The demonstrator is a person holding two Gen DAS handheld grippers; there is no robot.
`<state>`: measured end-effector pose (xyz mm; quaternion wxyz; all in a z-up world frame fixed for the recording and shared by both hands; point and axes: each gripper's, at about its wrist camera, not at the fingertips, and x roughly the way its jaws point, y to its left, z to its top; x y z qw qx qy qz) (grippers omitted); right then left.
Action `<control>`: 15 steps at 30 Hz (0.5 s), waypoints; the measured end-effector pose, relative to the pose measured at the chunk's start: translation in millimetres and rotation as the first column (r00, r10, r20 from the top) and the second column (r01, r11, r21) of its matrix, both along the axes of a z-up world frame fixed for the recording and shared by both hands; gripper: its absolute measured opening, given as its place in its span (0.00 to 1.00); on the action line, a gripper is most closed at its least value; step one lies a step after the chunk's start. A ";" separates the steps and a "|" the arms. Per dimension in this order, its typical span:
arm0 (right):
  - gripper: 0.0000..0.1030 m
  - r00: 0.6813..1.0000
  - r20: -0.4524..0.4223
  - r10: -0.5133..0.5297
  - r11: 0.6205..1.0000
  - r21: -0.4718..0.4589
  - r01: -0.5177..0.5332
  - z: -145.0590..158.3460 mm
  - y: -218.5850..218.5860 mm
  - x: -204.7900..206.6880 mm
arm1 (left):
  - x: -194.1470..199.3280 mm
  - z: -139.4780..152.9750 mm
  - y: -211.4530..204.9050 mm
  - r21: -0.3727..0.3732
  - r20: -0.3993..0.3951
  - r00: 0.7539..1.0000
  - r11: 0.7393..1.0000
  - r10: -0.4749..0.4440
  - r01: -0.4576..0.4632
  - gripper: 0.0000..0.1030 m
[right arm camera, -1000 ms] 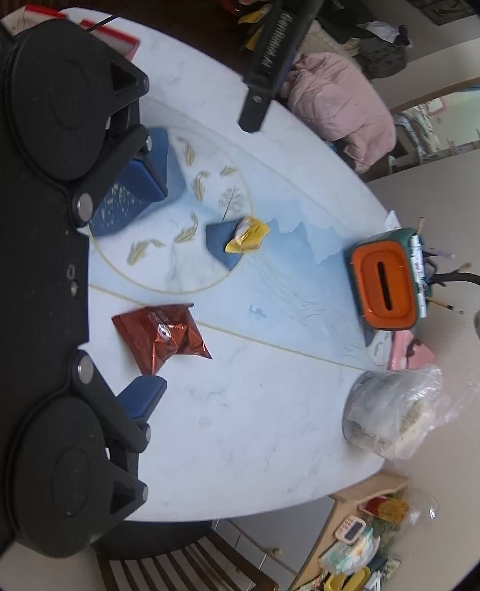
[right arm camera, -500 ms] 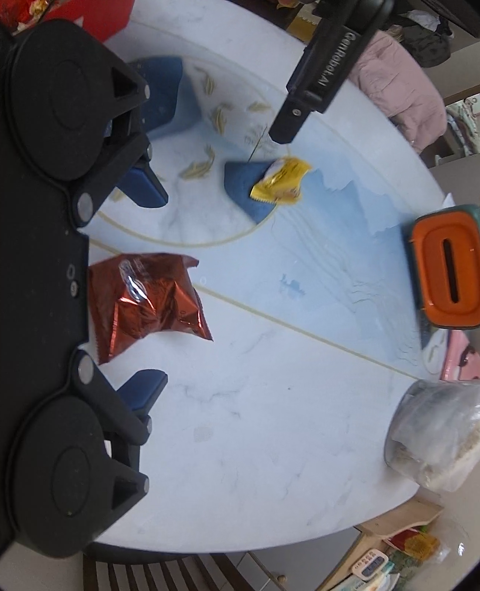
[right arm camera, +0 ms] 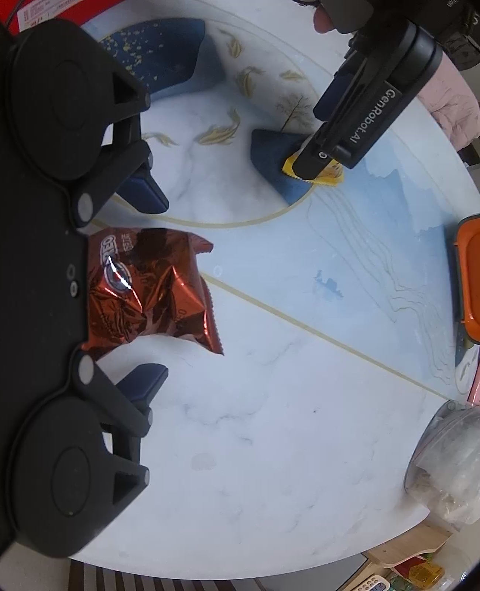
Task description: Organize snacks
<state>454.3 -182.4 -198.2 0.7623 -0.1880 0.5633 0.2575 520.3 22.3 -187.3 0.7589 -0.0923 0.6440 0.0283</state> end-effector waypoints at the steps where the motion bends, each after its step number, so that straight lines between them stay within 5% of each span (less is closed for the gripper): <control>1: 0.82 1.000 0.000 0.002 1.000 -0.002 -0.002 -1.6 -0.2 -1.3 | 0.9 -1.1 -0.3 0.002 0.000 1.000 1.000 0.004 -0.004 0.70; 12: 0.61 1.000 0.019 -0.005 1.000 0.001 0.005 -7.9 1.8 -9.2 | -0.5 -4.1 -4.9 0.036 0.014 1.000 0.999 -0.010 0.009 0.44; 13: 0.60 1.000 0.016 -0.010 1.000 0.006 0.010 -7.4 1.3 -9.4 | -0.4 -4.1 -5.8 0.035 0.014 1.000 0.999 -0.015 0.014 0.26; 15: 0.55 1.000 0.019 -0.020 1.000 0.010 0.020 -6.5 -2.1 -11.0 | -0.2 -3.5 -5.2 0.030 0.013 1.000 0.999 -0.010 0.009 0.23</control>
